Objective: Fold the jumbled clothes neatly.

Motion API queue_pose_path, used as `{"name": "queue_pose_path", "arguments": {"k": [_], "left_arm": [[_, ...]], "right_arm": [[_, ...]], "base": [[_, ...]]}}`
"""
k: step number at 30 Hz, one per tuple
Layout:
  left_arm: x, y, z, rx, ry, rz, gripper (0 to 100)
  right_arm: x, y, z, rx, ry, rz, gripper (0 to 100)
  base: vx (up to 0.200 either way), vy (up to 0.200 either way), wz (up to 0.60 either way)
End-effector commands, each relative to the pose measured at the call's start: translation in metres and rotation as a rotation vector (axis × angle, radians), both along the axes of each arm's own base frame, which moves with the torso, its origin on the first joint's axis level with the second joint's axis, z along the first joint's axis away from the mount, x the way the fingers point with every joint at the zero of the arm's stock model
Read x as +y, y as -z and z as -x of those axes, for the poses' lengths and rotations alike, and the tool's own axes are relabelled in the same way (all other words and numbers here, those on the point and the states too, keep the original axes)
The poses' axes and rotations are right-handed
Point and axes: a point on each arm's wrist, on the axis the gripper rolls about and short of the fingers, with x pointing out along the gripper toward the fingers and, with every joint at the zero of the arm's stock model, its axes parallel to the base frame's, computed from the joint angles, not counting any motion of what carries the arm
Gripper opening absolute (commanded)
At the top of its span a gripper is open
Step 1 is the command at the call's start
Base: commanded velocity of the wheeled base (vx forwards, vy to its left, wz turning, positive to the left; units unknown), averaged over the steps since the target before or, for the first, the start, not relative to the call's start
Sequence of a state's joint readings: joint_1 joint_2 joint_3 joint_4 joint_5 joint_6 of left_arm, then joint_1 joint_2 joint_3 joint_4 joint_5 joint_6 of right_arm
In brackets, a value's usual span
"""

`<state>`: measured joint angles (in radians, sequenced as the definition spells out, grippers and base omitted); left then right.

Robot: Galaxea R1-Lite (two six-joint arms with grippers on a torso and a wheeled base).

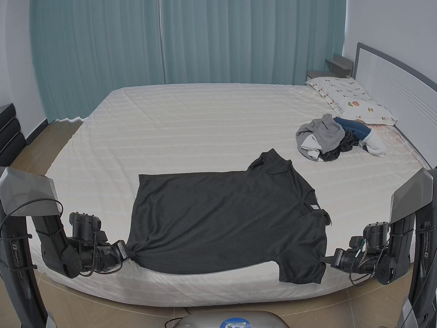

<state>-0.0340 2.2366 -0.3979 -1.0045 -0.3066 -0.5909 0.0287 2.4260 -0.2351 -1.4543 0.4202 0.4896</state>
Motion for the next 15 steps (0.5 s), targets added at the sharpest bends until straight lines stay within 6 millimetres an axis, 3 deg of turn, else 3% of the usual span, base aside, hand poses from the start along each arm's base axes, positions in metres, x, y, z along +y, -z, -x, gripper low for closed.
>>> {"name": "queue_pose_path", "arguments": {"k": [1, 6, 15], "left_arm": [[0.000, 0.000, 0.000, 0.000, -0.002, 0.002, 0], [0.001, 0.000, 0.000, 0.001, -0.003, 0.001, 0], [0.001, -0.001, 0.009, 0.016, 0.003, -0.015, 0]], "right_arm": [[-0.010, -0.005, 0.010, 0.004, 0.026, 0.011, 0], [-0.018, -0.020, 0.029, -0.022, 0.026, -0.014, 0], [-0.016, -0.021, 0.048, 0.015, -0.024, 0.030, 0]], "base": [[0.000, 0.000, 0.00], [0.000, 0.000, 0.00], [0.000, 0.000, 0.00]]}}
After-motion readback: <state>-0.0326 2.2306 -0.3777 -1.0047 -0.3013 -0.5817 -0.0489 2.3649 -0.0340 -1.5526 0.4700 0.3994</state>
